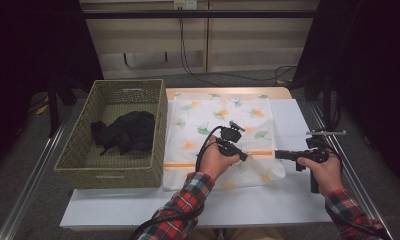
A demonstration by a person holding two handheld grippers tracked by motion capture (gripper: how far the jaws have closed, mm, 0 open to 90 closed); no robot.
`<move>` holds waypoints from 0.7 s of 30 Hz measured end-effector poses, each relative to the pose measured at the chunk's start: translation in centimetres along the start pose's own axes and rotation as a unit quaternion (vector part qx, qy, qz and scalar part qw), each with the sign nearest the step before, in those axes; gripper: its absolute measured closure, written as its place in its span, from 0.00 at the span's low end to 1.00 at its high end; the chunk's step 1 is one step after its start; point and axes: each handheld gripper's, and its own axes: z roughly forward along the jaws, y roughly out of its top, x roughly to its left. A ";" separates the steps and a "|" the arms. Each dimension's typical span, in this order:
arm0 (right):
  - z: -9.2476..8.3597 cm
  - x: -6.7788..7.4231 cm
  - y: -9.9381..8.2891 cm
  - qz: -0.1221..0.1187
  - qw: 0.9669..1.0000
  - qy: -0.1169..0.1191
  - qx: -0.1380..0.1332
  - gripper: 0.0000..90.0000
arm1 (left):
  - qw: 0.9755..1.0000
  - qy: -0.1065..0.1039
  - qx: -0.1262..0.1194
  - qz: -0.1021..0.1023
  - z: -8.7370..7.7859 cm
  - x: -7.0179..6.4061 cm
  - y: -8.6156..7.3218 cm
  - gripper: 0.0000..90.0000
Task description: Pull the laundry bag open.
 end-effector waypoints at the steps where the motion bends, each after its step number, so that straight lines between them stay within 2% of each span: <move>1: -0.1 -0.1 0.0 -0.003 1.000 -0.001 0.000 0.97 | 1.000 0.001 -0.004 -0.001 0.0 0.1 -0.1 1.00; 2: -0.1 -0.1 0.0 -0.002 1.000 -0.001 -0.001 0.97 | 1.000 0.004 -0.003 -0.004 -0.1 0.1 -0.1 1.00; 4: -0.1 -0.2 -0.1 -0.005 1.000 -0.005 0.001 0.97 | 1.000 0.010 0.000 0.003 -0.1 0.0 -0.1 1.00; 5: 0.0 -0.2 -0.1 -0.003 1.000 -0.005 0.001 0.97 | 1.000 0.006 0.001 0.004 -0.2 0.0 -0.1 1.00; 8: -0.1 -0.2 -0.1 -0.002 1.000 -0.007 0.001 0.97 | 1.000 0.013 0.004 0.001 -0.3 0.1 0.0 1.00; 15: -0.6 -0.7 -0.1 0.006 1.000 -0.009 -0.003 0.97 | 1.000 0.014 0.007 -0.009 -0.8 0.8 -0.3 1.00; 18: -0.5 -0.8 -0.1 0.005 1.000 -0.012 -0.003 0.97 | 1.000 0.017 0.008 -0.006 -1.0 1.0 -0.3 1.00; 21: -0.5 -0.7 -0.1 0.003 1.000 -0.013 -0.001 0.97 | 1.000 0.016 0.007 -0.012 -1.1 1.2 -0.4 1.00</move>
